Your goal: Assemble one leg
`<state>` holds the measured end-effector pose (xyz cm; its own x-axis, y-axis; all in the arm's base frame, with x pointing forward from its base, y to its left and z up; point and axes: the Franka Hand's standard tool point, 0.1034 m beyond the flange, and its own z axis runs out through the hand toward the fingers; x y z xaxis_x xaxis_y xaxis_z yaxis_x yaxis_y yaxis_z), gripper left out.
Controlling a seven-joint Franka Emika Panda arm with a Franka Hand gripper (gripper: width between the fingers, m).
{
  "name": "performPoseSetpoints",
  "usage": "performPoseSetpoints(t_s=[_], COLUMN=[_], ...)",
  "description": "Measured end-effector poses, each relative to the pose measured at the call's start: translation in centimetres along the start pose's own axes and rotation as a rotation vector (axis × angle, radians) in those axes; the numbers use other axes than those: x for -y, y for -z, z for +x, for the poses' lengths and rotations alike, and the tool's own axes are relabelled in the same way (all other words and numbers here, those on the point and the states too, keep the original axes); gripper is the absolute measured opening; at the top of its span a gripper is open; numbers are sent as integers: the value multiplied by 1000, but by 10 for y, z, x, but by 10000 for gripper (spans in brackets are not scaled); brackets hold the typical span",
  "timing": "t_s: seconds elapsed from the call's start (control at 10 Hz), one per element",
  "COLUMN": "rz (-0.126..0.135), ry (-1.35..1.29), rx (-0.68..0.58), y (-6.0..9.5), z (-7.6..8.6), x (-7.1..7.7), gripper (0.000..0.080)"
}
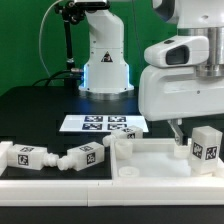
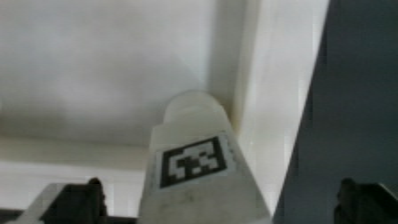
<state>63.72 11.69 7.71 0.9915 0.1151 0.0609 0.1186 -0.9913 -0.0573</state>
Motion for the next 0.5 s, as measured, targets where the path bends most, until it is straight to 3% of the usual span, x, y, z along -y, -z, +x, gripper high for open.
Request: performPoseSetpoints(t_s=[0.2, 0.3, 0.4, 0.5], rz=[1, 2, -1, -1], ry=[-12, -90, -163, -226], rx=[0, 0, 1, 1], y=[0, 0, 0, 0], z=[0, 0, 0, 0], x=[0, 0, -2, -4], gripper=[601, 427, 427, 291])
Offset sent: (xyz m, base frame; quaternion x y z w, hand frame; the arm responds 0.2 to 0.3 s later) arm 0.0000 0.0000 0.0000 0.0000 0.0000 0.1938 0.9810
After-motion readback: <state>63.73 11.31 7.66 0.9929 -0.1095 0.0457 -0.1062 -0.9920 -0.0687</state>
